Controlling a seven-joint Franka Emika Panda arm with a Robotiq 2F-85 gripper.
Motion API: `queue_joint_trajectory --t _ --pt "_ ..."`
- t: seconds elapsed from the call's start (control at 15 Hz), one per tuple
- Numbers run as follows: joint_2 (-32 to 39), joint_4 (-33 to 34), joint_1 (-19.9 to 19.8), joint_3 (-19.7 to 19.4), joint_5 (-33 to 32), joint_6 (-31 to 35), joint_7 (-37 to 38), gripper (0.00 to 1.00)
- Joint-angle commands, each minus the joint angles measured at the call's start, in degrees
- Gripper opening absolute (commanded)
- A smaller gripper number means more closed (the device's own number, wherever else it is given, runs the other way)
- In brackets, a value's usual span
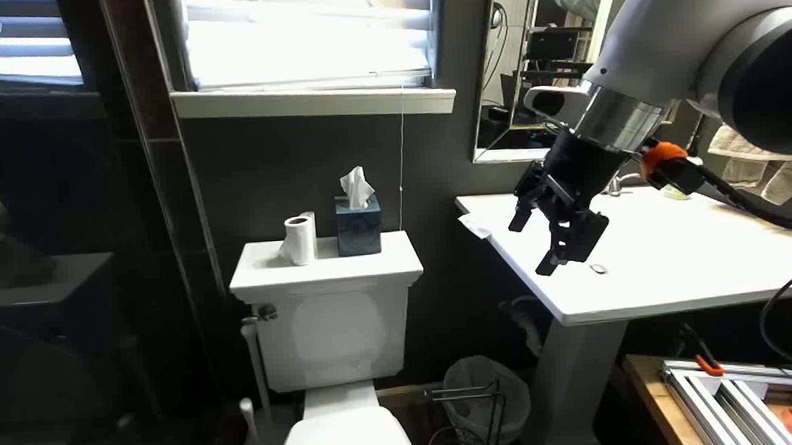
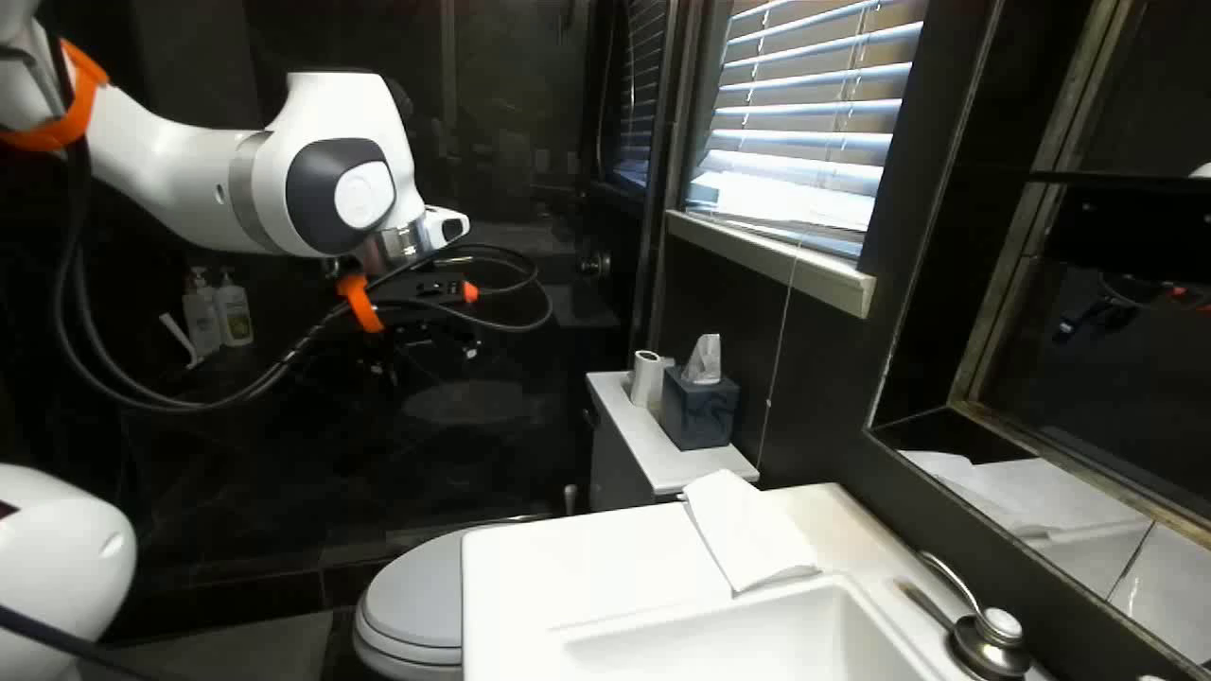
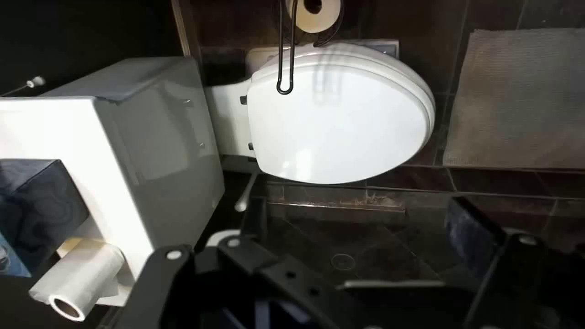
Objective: Pick up the roll of tissue and hang it on the black tissue rack
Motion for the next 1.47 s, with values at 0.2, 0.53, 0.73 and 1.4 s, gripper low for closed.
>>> queue_joint_trajectory --t 0.2,0.53,0.73,1.4 --pt "0.0 0.1 -0.4 0.5 0.5 -0.2 -0.3 1.0" --pt "0.0 0.1 -0.4 0.5 0.5 -0.2 -0.3 1.0" --pt "7.4 4.6 0.2 0.5 5.3 3.6 7.0 1.0" --pt "40.5 30.3 -0.8 1.4 22.0 14.5 25.0 1.0"
